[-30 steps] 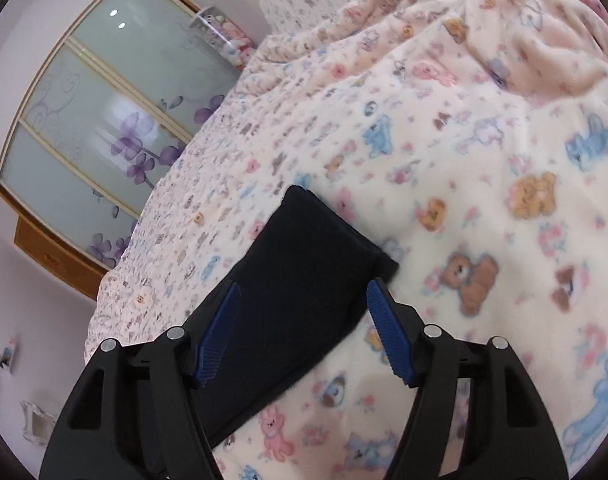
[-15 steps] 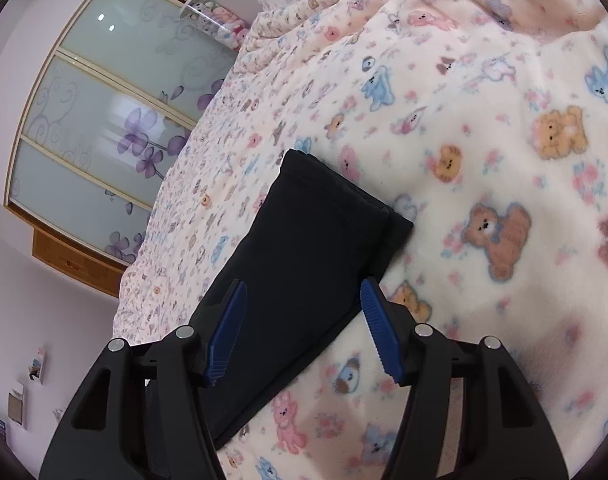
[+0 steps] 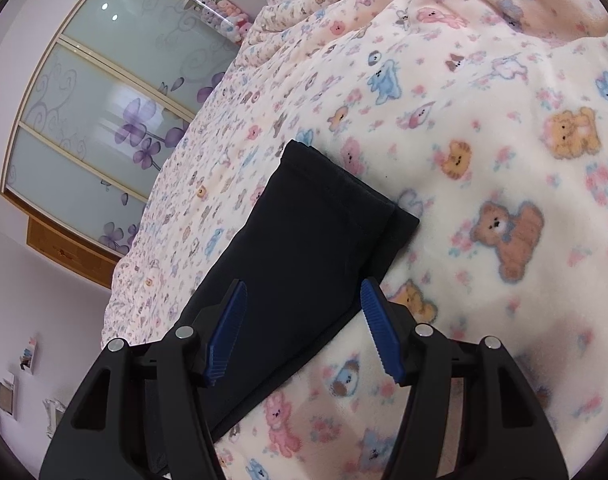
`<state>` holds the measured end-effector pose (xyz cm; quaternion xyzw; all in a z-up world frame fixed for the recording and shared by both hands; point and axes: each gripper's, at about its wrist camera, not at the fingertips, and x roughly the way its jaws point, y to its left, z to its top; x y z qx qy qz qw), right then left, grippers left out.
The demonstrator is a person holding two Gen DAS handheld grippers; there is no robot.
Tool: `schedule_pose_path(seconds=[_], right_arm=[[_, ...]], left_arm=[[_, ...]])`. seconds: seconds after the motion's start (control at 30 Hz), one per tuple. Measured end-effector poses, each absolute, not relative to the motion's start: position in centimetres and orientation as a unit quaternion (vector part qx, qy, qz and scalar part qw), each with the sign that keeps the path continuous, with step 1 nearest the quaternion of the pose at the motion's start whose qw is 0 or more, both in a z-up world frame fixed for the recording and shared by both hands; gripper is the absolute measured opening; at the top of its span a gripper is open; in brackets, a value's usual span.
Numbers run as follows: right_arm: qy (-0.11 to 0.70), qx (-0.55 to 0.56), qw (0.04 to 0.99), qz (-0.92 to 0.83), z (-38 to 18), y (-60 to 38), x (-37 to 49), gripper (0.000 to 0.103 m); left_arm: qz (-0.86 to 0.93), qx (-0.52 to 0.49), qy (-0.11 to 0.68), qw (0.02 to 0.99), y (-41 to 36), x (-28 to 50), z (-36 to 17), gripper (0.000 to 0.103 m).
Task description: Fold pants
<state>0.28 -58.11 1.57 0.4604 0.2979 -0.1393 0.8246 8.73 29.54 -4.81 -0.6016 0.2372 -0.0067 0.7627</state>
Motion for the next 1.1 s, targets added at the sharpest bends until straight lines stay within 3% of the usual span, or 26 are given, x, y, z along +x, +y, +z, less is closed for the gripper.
schedule_pose_path(seconds=[0.2,0.33,0.37,0.5,0.6,0.67,0.77,1.0,1.1], right_arm=[[0.278,0.461,0.831,-0.14,2.6,-58.3,-0.4,0.062],[0.275,0.46,0.83,-0.157,3.0,-58.9,-1.1,0.071],[0.275,0.466,0.825,-0.164,2.9,-59.3,-1.4,0.072],[0.283,0.492,0.804,-0.178,1.9,-60.5,-2.2,0.072],[0.29,0.5,0.795,-0.183,1.1,-61.0,-2.3,0.071],[0.284,0.49,0.805,-0.178,1.0,-61.1,-1.9,0.062],[0.288,0.484,0.807,-0.18,0.5,-61.4,-1.1,0.056],[0.306,0.494,0.792,-0.187,-1.6,-61.8,0.7,0.052],[0.305,0.482,0.799,-0.191,-2.0,-61.8,1.1,0.029]], left_arm=[[0.017,-0.567,0.216,0.795,28.4,6.0,-3.3,0.005],[0.038,-0.557,0.253,0.79,28.8,7.6,-4.8,0.012],[0.036,-0.553,0.251,0.794,28.9,7.6,-4.7,0.017],[0.009,-0.546,0.205,0.813,28.4,6.7,-3.0,0.075],[0.047,-0.516,0.157,0.841,27.8,4.8,-0.9,0.089],[0.066,-0.496,0.131,0.856,27.3,3.8,0.1,0.095],[0.101,-0.456,0.096,0.879,26.7,2.4,1.8,0.099],[0.096,-0.387,0.063,0.915,25.3,1.6,4.3,0.101],[0.082,-0.382,0.075,0.917,24.7,2.4,4.0,0.101]])
